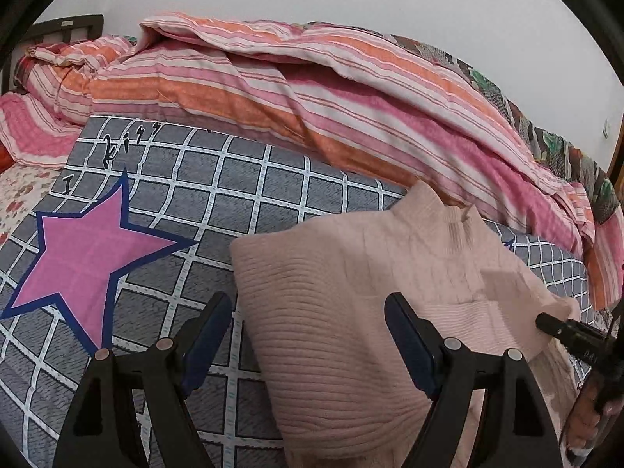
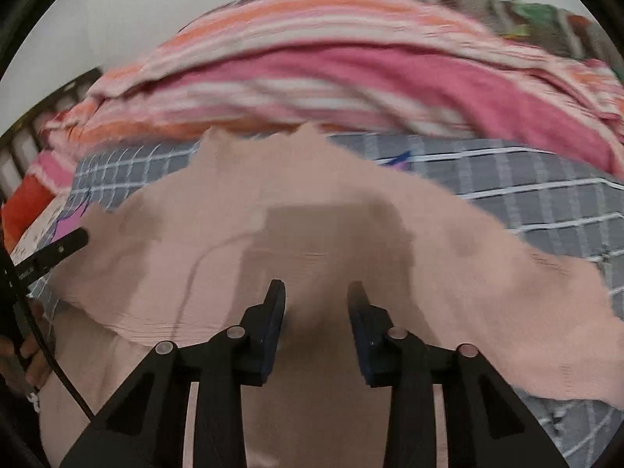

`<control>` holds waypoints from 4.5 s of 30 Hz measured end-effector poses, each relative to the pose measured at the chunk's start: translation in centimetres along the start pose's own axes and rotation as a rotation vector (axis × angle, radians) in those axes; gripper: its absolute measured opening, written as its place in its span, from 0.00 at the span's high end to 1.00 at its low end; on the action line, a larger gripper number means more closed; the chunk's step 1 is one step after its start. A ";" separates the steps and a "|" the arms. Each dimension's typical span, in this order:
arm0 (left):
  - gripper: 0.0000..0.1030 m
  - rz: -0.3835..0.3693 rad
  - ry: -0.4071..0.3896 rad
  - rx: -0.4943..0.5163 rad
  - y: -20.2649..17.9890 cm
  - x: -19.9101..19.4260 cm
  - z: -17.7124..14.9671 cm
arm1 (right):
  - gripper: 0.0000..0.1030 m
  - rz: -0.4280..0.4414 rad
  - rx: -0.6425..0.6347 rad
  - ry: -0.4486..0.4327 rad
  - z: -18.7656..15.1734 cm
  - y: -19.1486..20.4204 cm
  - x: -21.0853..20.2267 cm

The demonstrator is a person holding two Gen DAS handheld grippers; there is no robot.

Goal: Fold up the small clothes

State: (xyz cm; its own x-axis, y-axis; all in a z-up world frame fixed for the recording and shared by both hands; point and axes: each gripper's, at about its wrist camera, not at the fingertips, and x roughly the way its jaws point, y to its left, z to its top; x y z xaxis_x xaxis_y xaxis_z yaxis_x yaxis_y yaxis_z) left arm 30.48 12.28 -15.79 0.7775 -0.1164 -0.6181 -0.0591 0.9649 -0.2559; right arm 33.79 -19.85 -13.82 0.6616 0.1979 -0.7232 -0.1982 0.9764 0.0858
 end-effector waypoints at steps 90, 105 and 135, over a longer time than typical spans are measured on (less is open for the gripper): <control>0.21 -0.034 0.043 0.023 -0.3 0.3 0.1 | 0.37 -0.202 0.692 -0.138 -14.8 -31.1 -15.1; 0.21 -0.050 -0.020 -0.062 1.0 -2.2 0.4 | 0.94 -0.493 0.361 -0.207 -7.2 -22.7 -16.4; 0.21 -0.084 0.119 0.060 -0.3 -7.6 -1.2 | 0.23 0.182 -0.176 -0.080 -0.6 8.8 -4.1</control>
State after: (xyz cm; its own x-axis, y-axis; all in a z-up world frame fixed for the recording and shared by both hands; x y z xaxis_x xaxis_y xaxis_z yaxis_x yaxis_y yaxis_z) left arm 23.85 12.62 -11.89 0.6984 -0.2206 -0.6809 0.0431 0.9626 -0.2676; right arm 28.89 -12.09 -10.48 0.6577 0.3817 -0.6494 -0.4369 0.8956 0.0839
